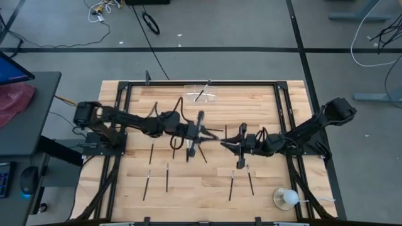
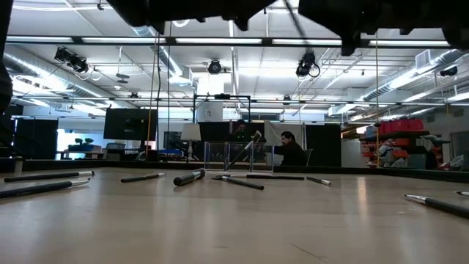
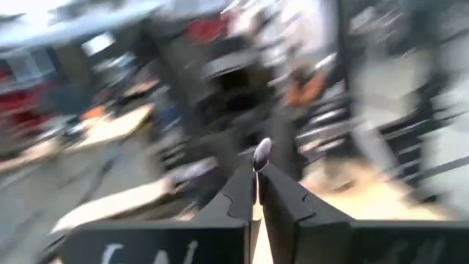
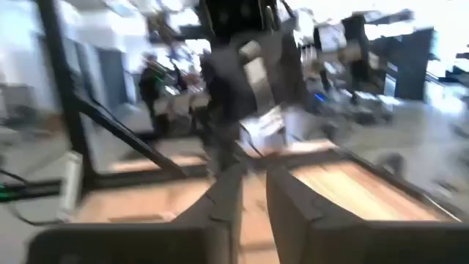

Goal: Put items in baskets/containers
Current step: Put the black eyeshadow brush into the transparent organizer

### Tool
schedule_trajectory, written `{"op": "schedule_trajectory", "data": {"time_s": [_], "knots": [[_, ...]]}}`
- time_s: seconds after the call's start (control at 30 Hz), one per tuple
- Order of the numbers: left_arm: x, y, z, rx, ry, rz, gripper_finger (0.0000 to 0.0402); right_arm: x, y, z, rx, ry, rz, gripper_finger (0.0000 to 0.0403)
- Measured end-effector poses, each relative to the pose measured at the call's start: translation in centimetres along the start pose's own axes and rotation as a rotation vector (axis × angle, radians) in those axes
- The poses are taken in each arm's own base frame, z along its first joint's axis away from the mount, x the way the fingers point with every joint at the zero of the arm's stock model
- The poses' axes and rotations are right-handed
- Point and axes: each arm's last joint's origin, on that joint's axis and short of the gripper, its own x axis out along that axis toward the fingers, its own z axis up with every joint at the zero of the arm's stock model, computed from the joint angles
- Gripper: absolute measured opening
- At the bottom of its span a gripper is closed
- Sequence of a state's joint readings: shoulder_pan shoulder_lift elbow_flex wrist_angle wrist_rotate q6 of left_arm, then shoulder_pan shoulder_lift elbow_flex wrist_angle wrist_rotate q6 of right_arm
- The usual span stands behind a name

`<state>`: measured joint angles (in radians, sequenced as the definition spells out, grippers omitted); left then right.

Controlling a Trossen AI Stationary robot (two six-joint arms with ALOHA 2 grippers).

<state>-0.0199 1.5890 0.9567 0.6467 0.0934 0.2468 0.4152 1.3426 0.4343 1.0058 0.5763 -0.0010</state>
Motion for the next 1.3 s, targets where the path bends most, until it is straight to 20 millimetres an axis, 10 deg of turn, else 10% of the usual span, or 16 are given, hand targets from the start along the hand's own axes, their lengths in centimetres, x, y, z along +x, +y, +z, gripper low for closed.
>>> {"op": "schedule_trajectory", "data": {"time_s": [0.3,0.63,0.97,1.3], "knots": [[-5.5,8.0,-0.3,0.112,0.443,0.599,0.0017,-0.5,-1.0,-0.6,0.006,0.115,-0.207,0.0117],[-9.9,17.6,-5.3,-0.086,0.483,0.574,0.0016,-0.3,-1.5,-0.7,0.022,0.114,-0.229,0.0110],[-9.4,18.5,-10.1,-0.169,0.576,0.473,0.0020,-0.1,-1.8,-0.7,0.033,0.111,-0.244,0.0107],[-9.4,18.7,-10.6,-0.191,0.610,0.544,0.0022,-0.1,-1.8,-0.7,0.036,0.111,-0.243,0.0105]]}}
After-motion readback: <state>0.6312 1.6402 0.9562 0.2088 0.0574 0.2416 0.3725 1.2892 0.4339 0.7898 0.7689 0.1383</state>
